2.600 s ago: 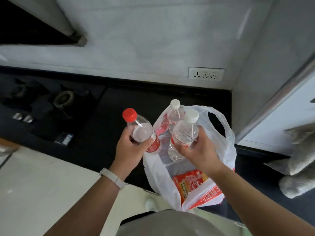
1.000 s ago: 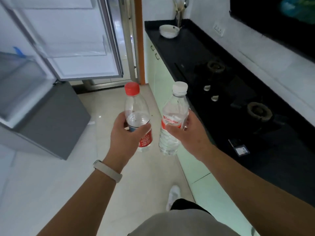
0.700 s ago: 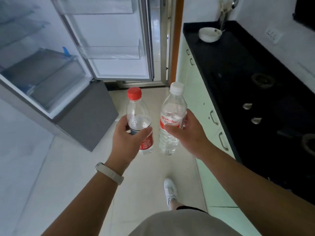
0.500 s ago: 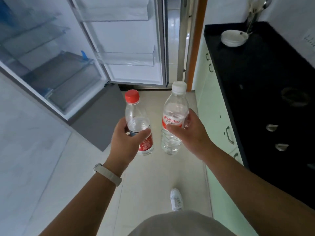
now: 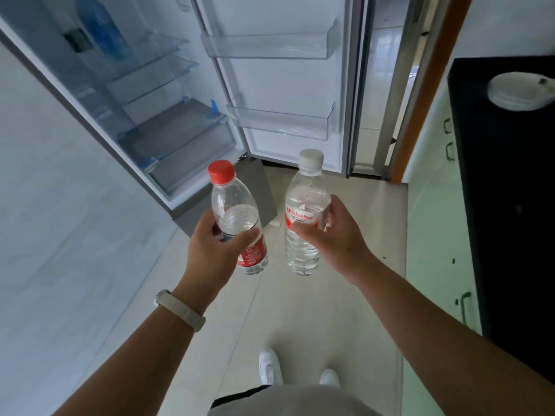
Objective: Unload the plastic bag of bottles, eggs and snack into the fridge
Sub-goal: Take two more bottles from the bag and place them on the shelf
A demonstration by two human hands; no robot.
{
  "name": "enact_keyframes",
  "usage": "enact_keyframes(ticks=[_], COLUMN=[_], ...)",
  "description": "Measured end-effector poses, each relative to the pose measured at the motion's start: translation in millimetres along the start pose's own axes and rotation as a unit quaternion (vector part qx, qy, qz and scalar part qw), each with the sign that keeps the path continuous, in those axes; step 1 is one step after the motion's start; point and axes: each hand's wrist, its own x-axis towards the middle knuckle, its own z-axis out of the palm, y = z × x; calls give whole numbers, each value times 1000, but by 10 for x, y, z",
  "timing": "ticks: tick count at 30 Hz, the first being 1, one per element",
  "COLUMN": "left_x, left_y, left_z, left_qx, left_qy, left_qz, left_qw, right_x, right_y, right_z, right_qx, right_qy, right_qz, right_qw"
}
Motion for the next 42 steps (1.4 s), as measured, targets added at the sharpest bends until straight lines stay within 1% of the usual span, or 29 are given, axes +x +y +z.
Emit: enact_keyframes(ticks=[5, 11, 15, 18, 24, 30, 36, 42], left_x=[293, 872, 1409, 1864, 2753, 3329, 3702, 3972], left_y=[-128, -289, -435, -575, -883, -1112, -1253, -1342], left_z=[-22, 8, -148, -401, -1094, -1683, -2112, -2161], left_qx=[-17, -41, -72, -87, -111, -116, -129, -129], left_qy=[6, -29, -44, -47, -24, 8, 62, 87], left_qz=[-5, -3, -16, -18, -26, -29, -28, -35], left_qw=[1000, 999, 996, 995, 993, 993, 989, 987], right_x=[232, 641, 1095, 1520, 2296, 2839, 3287, 3742], right_y=[-11, 21, -13, -56, -257, -387, -495, -534], right_z=[105, 252, 542, 909, 1789, 2464, 2853, 3055], right_qx=[-9, -55, -70, -80, -89, -125, -146, -140], right_qy=[0, 7, 16, 20, 8, -24, -64, -97], right_qz=[2, 11, 27, 34, 21, -3, -26, -42], right_qw=[1000, 998, 997, 996, 996, 992, 987, 985])
